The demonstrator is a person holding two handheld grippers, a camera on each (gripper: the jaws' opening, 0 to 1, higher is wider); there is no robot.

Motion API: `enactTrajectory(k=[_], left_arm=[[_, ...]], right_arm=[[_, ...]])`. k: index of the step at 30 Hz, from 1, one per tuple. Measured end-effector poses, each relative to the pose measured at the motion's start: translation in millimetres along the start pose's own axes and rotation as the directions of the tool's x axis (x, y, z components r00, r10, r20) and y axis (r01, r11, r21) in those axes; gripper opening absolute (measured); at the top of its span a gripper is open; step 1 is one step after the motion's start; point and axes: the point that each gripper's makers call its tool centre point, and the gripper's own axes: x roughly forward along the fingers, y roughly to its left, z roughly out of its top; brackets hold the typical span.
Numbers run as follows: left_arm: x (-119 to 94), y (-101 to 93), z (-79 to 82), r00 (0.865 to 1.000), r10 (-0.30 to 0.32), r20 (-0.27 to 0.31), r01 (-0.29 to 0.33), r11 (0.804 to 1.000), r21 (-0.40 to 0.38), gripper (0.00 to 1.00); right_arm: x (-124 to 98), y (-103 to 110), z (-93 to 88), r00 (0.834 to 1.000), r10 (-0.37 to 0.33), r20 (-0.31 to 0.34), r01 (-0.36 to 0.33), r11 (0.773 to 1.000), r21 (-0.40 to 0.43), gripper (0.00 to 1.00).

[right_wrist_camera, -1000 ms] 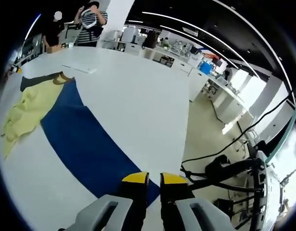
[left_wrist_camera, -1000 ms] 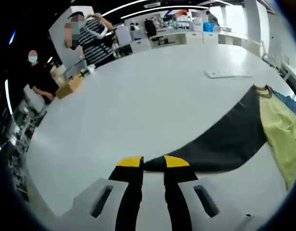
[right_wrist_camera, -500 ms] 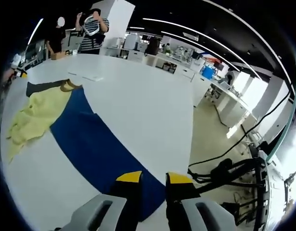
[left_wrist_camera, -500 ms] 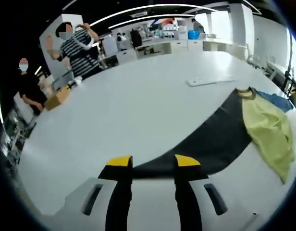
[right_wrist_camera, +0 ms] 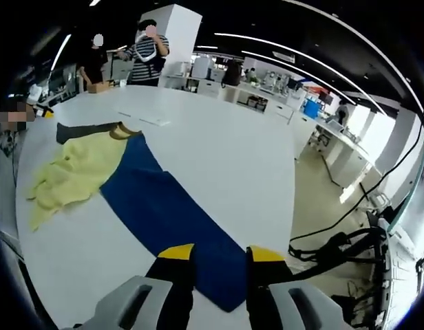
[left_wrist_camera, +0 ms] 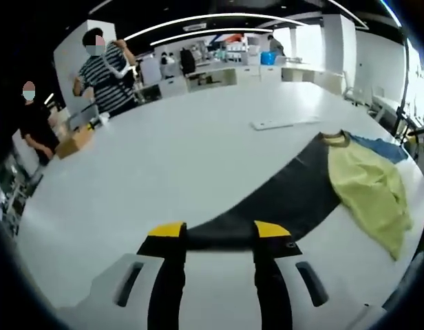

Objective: Fold the garment on the visible template until the final outline fits inside the template.

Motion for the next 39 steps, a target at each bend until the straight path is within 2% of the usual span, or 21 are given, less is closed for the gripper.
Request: enactTrajectory(k=[4,10,22,24,30,39], left_arm=[[-3,-12.4,-3.2,1.0,-0.017,-0.008,0.018,0.999,0.044,0.34],[-9,-25.4,-3.5,0.999,-0.045,0.004,0.045,0.997,0.059,0.34],[-26,-44.8,-6.9,0.994,-0.1,0.036,0.098,0.994,0.047,0.33],[-28,-51.9,-9.4,0.992,-0.117,0.038,0.115,0.992,0.047,0.33],[-35,-73.2,-16.7,0.985,-0.168,0.04,0.166,0.985,0.057,0.33],[-45,-102.2,-26.9,0.973,-0.228,0.04,0.225,0.972,0.069,0.33]], right_arm=[[0,18,6.2,0.999,0.043,0.015,-0.042,0.999,-0.019,0.27],[-3,33,14.4,0.996,0.076,0.038,-0.075,0.997,-0.03,0.28],[-11,55,8.1,0.991,0.128,0.038,-0.126,0.991,-0.039,0.35],[-11,62,5.8,0.989,0.146,0.035,-0.145,0.989,-0.027,0.39],[-16,77,3.5,0.985,0.17,0.034,-0.169,0.985,-0.034,0.41],[-23,106,3.4,0.976,0.213,0.046,-0.21,0.976,-0.056,0.39]])
